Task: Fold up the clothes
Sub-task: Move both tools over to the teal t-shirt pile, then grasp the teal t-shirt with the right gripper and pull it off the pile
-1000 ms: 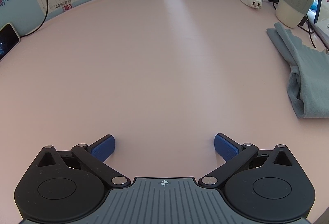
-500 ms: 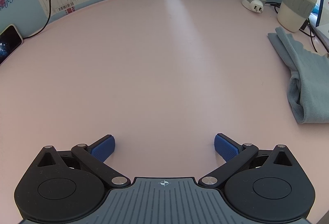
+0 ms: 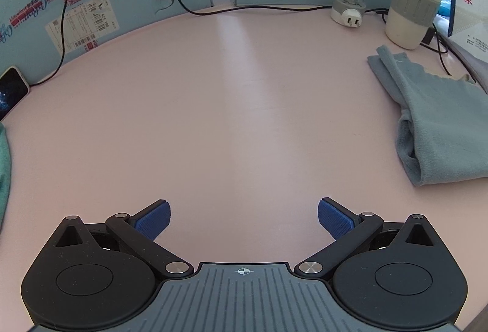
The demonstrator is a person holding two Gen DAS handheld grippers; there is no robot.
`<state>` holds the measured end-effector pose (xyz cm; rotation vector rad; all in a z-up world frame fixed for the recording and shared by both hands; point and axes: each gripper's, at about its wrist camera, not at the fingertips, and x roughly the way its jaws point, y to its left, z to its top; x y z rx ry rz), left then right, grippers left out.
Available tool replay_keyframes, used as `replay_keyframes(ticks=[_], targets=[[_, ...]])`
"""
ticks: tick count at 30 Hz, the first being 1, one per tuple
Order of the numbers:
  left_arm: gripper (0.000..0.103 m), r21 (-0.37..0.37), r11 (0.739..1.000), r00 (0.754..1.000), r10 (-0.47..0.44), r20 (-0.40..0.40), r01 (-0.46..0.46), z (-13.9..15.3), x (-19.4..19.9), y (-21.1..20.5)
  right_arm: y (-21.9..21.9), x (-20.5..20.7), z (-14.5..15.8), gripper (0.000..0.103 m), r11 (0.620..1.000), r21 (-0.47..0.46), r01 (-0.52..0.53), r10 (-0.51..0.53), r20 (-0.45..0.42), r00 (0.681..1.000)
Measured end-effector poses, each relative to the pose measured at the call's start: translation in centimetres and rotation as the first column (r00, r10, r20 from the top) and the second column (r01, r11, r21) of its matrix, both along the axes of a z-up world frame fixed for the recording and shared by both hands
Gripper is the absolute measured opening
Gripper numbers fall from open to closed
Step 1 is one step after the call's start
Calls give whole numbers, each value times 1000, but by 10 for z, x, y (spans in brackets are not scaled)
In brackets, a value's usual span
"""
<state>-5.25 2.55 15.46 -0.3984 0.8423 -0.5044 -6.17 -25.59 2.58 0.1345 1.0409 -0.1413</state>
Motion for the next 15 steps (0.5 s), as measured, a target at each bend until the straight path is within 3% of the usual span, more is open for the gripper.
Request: replay_keyframes(ticks=[8,15], targets=[[79,151,971,978,196,-69,-184,-23,-3,45,-24,-10,-4,103,997,36,61,-61,-2,998],[84,322,899,930,349,-114,-298,-47,-29,82,14,-1,-8,103,995,29,-93,94,-14,996]])
